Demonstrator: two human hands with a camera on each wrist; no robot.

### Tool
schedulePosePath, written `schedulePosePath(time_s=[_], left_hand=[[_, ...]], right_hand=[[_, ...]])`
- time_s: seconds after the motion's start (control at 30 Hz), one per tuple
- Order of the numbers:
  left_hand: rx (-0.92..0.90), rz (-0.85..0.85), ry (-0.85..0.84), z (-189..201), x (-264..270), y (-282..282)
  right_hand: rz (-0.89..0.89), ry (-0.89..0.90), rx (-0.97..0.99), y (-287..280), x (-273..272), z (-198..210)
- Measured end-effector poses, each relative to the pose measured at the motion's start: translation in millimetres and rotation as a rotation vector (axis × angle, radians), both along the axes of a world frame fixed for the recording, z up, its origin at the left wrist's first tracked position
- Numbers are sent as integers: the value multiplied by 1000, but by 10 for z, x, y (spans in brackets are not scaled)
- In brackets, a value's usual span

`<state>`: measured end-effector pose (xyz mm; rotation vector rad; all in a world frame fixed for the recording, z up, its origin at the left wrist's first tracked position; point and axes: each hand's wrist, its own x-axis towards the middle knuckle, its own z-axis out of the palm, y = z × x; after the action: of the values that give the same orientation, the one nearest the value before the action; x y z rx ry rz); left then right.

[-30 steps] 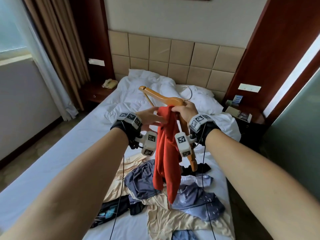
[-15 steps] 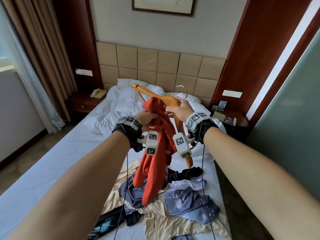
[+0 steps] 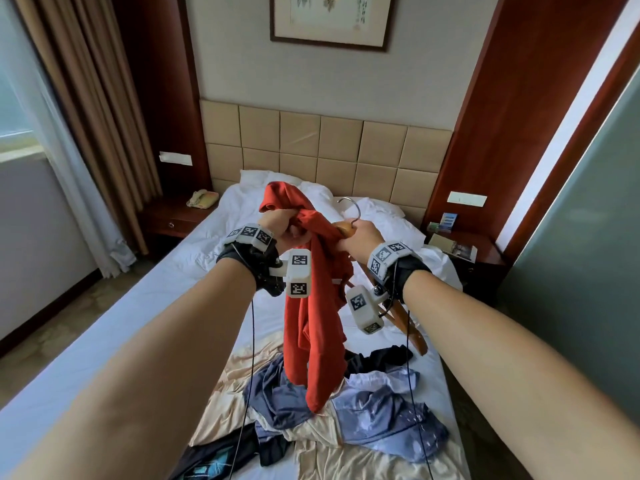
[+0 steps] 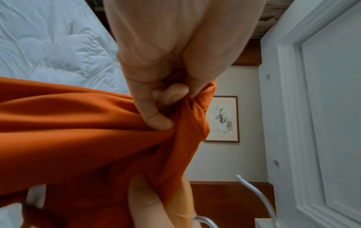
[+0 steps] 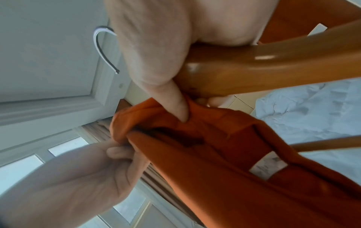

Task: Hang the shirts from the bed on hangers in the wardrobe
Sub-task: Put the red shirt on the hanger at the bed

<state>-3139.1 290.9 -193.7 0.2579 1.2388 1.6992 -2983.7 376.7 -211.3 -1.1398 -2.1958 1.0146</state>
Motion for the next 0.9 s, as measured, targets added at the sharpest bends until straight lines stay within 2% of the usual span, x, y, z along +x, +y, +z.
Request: schedulePosePath(time_s=[0.23,0.43,0.63,0.73,0.9], left_hand=[[-91,78,109,-181,-164,-56],[-200,46,179,-246,-179,-95],[-237,21,356,-231,-227,-48],[-226,-55,475,-221,-168,-18],[-422,-132,662,-123,-67,-30]], right_hand=[[-72,113,40,-22,-31,165],[-115,164,22,-34,-44,251],[-156,162,43,-58,-73,261],[-177,186,9,-57,-81,300],[-160,152,-7,-76,-127,292]])
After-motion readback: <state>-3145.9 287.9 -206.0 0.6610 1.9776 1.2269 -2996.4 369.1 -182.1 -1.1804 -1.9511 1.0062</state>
